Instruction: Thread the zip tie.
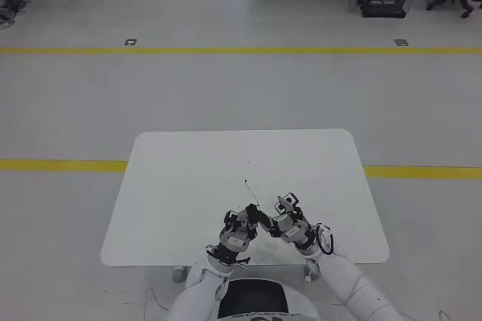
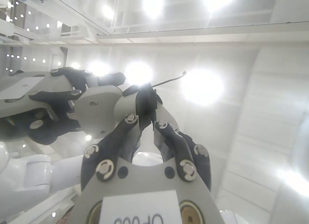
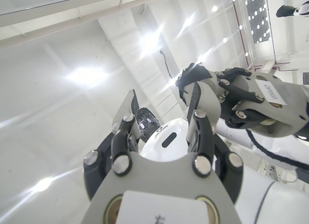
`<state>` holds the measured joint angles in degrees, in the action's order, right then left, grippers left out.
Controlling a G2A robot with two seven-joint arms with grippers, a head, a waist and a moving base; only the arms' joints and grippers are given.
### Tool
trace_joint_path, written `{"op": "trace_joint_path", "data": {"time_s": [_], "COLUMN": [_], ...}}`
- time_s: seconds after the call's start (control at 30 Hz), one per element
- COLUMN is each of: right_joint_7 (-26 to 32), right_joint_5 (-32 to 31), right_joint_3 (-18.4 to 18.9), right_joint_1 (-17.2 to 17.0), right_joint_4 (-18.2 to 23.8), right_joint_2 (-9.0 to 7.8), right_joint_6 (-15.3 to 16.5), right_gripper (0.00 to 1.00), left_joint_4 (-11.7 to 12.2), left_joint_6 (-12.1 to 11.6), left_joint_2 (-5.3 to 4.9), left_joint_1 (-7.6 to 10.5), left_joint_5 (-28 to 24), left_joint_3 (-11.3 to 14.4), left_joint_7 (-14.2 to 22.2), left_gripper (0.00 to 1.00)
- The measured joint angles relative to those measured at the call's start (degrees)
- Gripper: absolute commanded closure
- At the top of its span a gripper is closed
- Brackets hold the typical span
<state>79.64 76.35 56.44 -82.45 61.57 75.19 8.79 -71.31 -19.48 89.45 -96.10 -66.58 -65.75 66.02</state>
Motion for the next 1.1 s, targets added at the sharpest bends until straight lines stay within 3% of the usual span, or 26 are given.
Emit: {"op": "trace_joint_path", "data": {"time_s": [0.57, 0.73, 0.97, 1.1], "right_joint_7": [0.0, 0.0, 0.0, 0.0], "right_joint_5": [0.4, 0.1, -0.3, -0.5], "right_joint_3": [-0.1, -0.2, -0.1, -0.1], "right_joint_1": [0.1, 0.2, 0.3, 0.3], "right_joint_4": [-0.1, -0.3, -0.3, -0.3], "right_joint_2": [0.34, 0.38, 0.41, 0.42], "right_joint_6": [0.4, 0.5, 0.5, 0.5], "right_gripper": [0.6, 0.76, 0.91, 0.9], "left_joint_4": [0.6, 0.7, 0.6, 0.6], "left_joint_6": [0.0, 0.0, 0.0, 0.0], "left_joint_2": [1.13, 1.32, 1.54, 1.65], "left_joint_1": [-0.3, -0.42, -0.61, -0.68], "left_joint_5": [1.5, 1.9, 2.5, 2.7], "left_joint_3": [-0.8, -0.9, -1.0, -1.2], "left_joint_7": [0.6, 0.7, 0.7, 0.8], "left_gripper": [1.0, 1.0, 1.0, 1.0]}}
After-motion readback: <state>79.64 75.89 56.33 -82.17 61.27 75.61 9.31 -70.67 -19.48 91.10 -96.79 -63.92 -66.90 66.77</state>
